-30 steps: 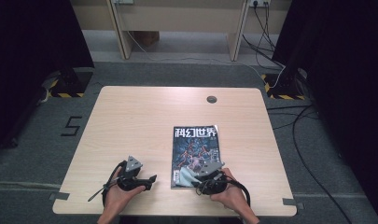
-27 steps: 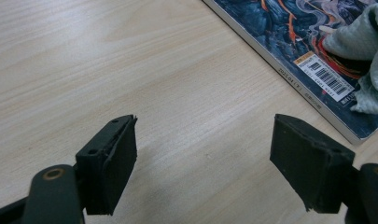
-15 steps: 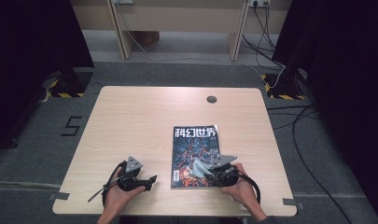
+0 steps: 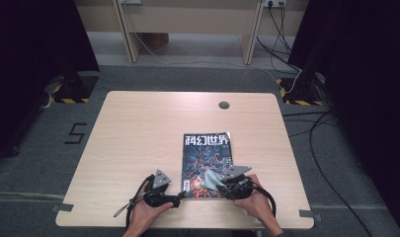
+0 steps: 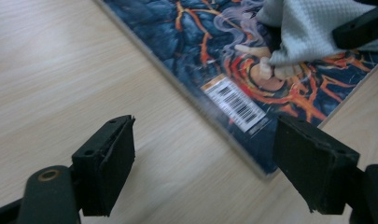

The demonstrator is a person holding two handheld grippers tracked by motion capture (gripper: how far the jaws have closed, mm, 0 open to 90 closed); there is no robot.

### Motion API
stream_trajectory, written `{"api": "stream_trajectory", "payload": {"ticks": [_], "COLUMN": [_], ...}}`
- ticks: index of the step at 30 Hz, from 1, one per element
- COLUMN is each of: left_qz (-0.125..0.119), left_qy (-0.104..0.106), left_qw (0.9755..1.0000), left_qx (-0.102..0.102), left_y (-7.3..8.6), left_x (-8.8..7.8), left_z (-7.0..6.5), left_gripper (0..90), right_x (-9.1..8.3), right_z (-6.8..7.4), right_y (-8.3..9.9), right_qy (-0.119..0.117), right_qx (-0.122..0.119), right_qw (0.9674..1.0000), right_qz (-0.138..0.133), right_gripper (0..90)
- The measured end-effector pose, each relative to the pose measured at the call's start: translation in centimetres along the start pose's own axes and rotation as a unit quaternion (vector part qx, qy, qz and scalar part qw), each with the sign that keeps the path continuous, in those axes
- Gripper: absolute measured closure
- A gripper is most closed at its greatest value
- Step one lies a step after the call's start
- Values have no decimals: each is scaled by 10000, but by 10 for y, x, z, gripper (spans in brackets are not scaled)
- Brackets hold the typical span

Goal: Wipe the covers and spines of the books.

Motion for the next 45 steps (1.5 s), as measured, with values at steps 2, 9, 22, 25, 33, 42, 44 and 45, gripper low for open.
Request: {"api": "stream_trajectory", "payload": {"ticks": [2,9,22,25,33,42,44,45], "left_qz": [48,56,26,17,24,14,15,18], "left_qy": [-34,15,-1,16,74,91,109,107], "left_qw": [10000,10000,10000,10000,10000,10000,9999,9999], "left_qx": [50,-47,61,69,12,-4,-8,-13], "left_y": [0,2,1,2,2,2,2,2], "left_x": [5,6,6,6,6,6,6,6], "left_z": [-3,-2,-3,-3,-2,-3,-2,-2], "left_gripper": [198,185,185,194,196,209,209,209], "right_x": [0,1,11,14,22,32,33,35], "right_z": [3,-5,-72,-84,-114,-144,-146,-151], "right_y": [0,-2,-20,-26,-40,-55,-56,-59], "right_qy": [-56,2,688,749,1042,1315,1342,1404], "right_qx": [-59,-39,367,469,532,857,878,939], "right_qw": [10000,10000,9969,9961,9931,9876,9870,9856], "right_qz": [38,23,-46,-32,18,54,66,47], "right_gripper": [746,746,748,748,750,750,750,750]}}
Point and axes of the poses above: each handheld gripper's, and its own axes: x roughly forward along the jaws, y roughly out of its underside, z roughly to its left, the point moved 8 cm from there along x, roughly forward along the jaws, and after that the axes turned 4 degrees about -y, right-handed, at the moved point
